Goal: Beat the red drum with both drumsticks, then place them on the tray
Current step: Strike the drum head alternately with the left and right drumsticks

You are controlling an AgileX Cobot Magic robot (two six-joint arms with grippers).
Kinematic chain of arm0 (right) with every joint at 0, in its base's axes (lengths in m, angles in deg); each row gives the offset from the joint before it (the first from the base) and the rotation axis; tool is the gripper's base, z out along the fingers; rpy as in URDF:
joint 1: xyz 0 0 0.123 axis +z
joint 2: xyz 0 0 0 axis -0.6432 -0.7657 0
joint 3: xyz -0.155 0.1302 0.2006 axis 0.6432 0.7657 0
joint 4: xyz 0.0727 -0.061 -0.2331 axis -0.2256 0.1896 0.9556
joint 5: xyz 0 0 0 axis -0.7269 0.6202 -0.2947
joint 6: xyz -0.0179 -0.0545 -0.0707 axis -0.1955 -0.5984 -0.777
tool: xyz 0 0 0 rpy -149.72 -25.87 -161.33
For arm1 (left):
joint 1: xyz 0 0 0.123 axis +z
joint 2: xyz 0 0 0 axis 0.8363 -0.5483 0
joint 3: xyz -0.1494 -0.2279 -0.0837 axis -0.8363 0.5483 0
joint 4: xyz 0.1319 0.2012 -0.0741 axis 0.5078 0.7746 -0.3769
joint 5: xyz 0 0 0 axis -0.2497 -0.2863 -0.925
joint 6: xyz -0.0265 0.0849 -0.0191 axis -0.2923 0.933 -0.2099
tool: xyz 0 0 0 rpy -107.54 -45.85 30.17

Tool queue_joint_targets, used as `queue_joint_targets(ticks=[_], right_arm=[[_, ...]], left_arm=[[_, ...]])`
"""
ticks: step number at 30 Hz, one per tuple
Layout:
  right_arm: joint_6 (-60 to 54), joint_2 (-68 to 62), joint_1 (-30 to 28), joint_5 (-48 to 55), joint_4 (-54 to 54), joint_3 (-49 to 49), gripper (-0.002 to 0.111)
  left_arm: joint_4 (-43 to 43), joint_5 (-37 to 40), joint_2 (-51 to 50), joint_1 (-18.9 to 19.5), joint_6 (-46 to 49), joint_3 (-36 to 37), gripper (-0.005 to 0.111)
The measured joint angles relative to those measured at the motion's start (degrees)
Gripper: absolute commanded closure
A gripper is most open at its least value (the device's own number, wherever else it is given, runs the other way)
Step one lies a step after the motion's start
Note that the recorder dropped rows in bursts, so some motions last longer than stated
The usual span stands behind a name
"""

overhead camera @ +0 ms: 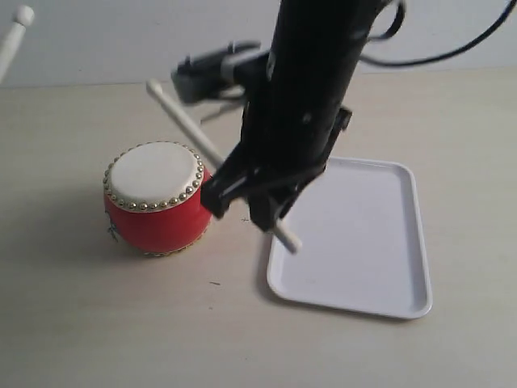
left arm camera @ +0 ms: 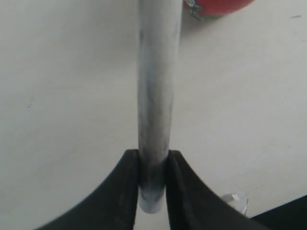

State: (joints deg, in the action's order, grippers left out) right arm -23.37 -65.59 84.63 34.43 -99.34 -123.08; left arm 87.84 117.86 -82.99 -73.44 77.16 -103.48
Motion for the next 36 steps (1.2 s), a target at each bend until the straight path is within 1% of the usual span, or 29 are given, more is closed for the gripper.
queue_joint_targets(ticks=[4, 6, 9, 13, 15, 21, 25, 28, 30, 33, 34, 35, 36], right_arm=[[-1.61, -7.47, 0.0, 0.0, -1.37, 1.31, 0.108], [-1.88, -8.47, 0.0, -0.11, -1.26, 1.42, 0.108], [-1.98, -7.31, 0.0, -0.11, 0.32, 1.42, 0.108], [-1.98, -1.51, 0.0, -0.24, 3.71, 1.42, 0.108], [-1.39, 3.26, 0.0, -0.24, 5.21, 1.42, 0.108], [0.26, 14.73, 0.0, -0.24, 5.59, 1.42, 0.108], [1.18, 19.46, 0.0, -0.01, 5.35, 1.3, 0.108], [1.54, 21.04, 0.0, -0.01, 5.35, 1.3, 0.108], [1.54, 21.13, 0.0, -0.01, 5.35, 1.3, 0.108], [1.65, 20.83, 0.0, 0.09, 5.35, 1.3, 0.108], [1.65, 19.18, 0.0, 0.09, 5.35, 1.3, 0.108], [1.65, 18.13, 0.0, 0.09, 5.35, 1.3, 0.108], [1.54, 14.44, 0.0, 0.09, 5.35, 1.3, 0.108]], left_arm=[[0.2, 0.0, 4.78, 0.43, -0.51, 1.71, 0.107], [0.2, 0.0, 5.2, 0.43, -0.51, 2.16, 0.107], [0.2, -0.81, 4.78, 0.43, -0.51, 2.65, 0.107], [-2.01, -2.05, 2.01, 0.43, 0.57, 2.65, 0.107], [-3.46, -2.08, -1.35, -0.41, 2.52, 2.65, 0.107], [-4.97, -4.85, -19.09, -6.19, 5.01, 2.65, 0.107], [-5.29, -4.89, -30.88, -7.19, 5.91, 1.17, 0.107], [-5.29, -3.44, -35.13, -7.24, 6.29, -0.78, 0.107], [-5.29, -2.49, -35.52, -7.24, 6.29, -1.61, 0.107], [-5.29, -1.82, -32.04, -7.24, 5.9, -2.28, 0.107], [-4.79, -1.97, -26.76, -7.24, 4.69, -2.28, 0.107], [-4.27, -2.37, -23.58, -6.78, 4.02, -2.28, 0.107], [-2.47, -3.84, -16.91, -4.79, 1.85, -2.28, 0.107]])
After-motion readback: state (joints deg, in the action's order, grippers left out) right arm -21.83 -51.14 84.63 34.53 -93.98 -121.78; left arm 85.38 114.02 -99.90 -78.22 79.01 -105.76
